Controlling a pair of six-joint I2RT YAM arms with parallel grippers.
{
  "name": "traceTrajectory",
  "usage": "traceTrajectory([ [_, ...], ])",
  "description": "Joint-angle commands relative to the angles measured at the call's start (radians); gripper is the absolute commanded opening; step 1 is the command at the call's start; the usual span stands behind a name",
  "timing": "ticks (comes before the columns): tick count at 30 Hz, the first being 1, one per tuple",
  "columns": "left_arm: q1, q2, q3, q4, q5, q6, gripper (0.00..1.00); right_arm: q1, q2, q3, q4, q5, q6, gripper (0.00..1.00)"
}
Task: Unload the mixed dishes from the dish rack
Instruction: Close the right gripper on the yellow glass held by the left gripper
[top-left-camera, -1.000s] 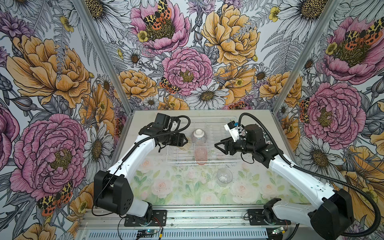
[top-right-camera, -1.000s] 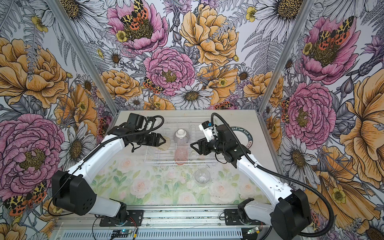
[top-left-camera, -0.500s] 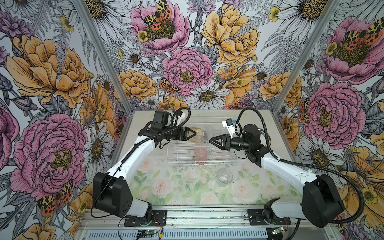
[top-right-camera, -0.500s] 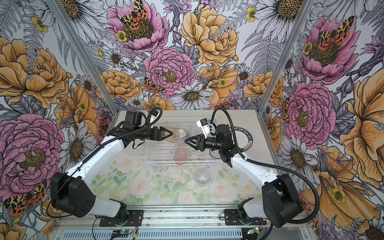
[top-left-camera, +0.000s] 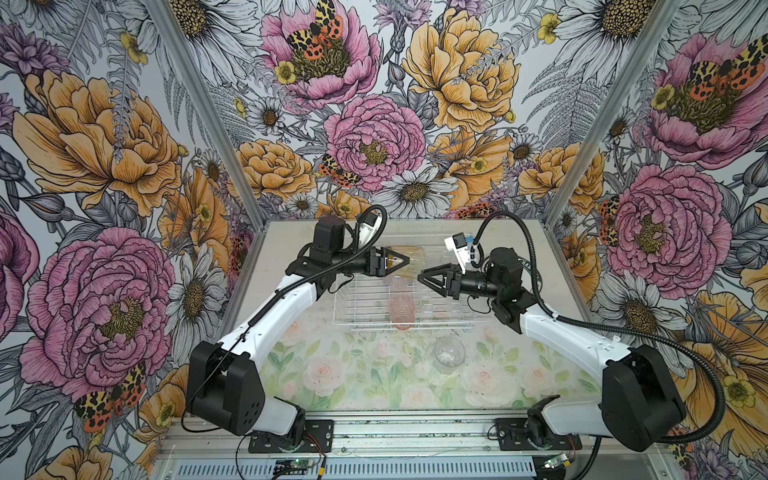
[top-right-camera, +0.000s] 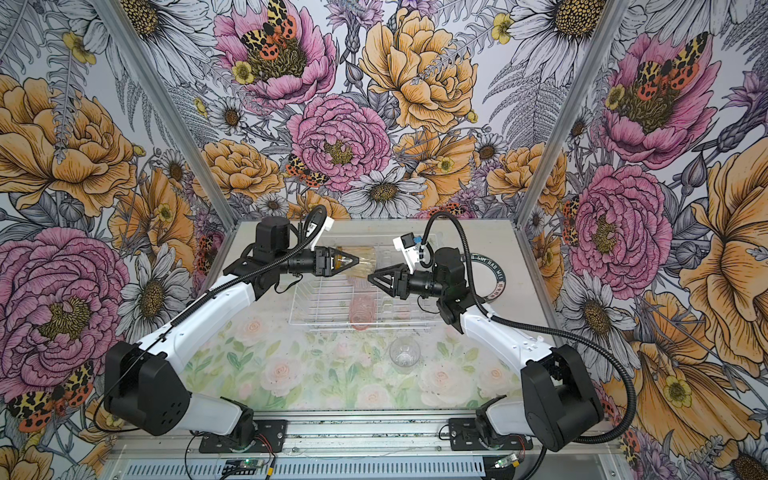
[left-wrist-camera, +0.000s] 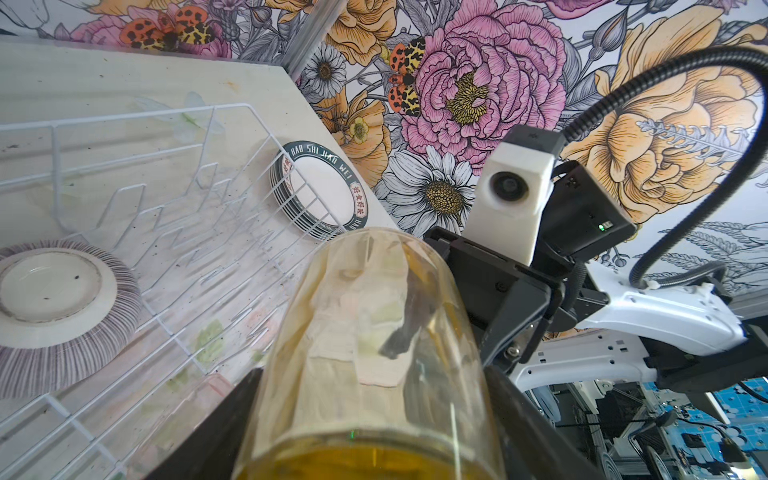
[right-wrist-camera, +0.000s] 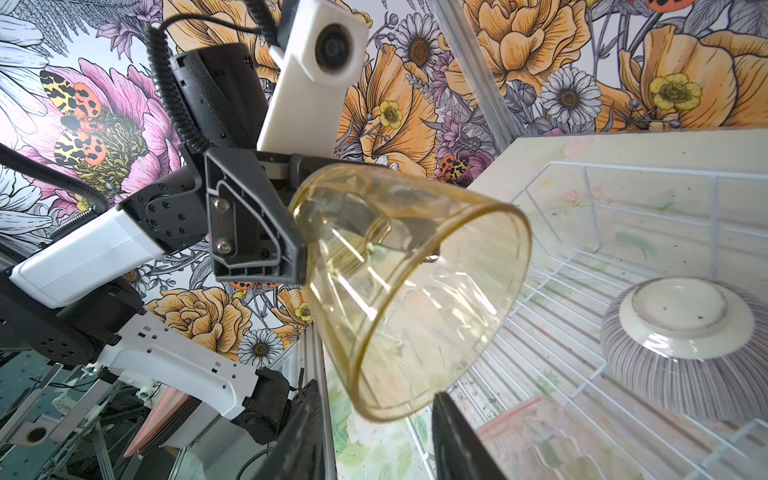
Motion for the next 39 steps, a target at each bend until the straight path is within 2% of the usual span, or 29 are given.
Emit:
traceTrajectory([
  [1, -0.011, 0.02, -0.015, 0.106, 0.056, -0.048, 0.56, -0.007, 0.009, 0.031, 0.046, -0.017, -0.009, 0.45],
  [8, -0.027, 0.055, -0.019, 0.183, 0.086, -0.093, 0.56, -0.006, 0.004, 0.04, 0.092, -0.034, -0.007, 0.43],
  [23, -0.053, 0.115, -0.036, 0.391, 0.151, -0.227, 0.56, -0.006, 0.006, 0.047, 0.213, -0.062, 0.024, 0.24],
  [28, -0.061, 0.123, -0.035, 0.412, 0.155, -0.238, 0.55, -0.006, 0.02, 0.057, 0.235, -0.064, 0.046, 0.0],
  [34, -0.061, 0.118, -0.041, 0.415, 0.154, -0.243, 0.57, -0.006, 0.019, 0.064, 0.238, -0.065, 0.053, 0.0],
  [39, -0.052, 0.085, -0.052, 0.37, 0.099, -0.211, 0.7, -0.006, 0.005, 0.07, 0.204, -0.069, 0.036, 0.0],
])
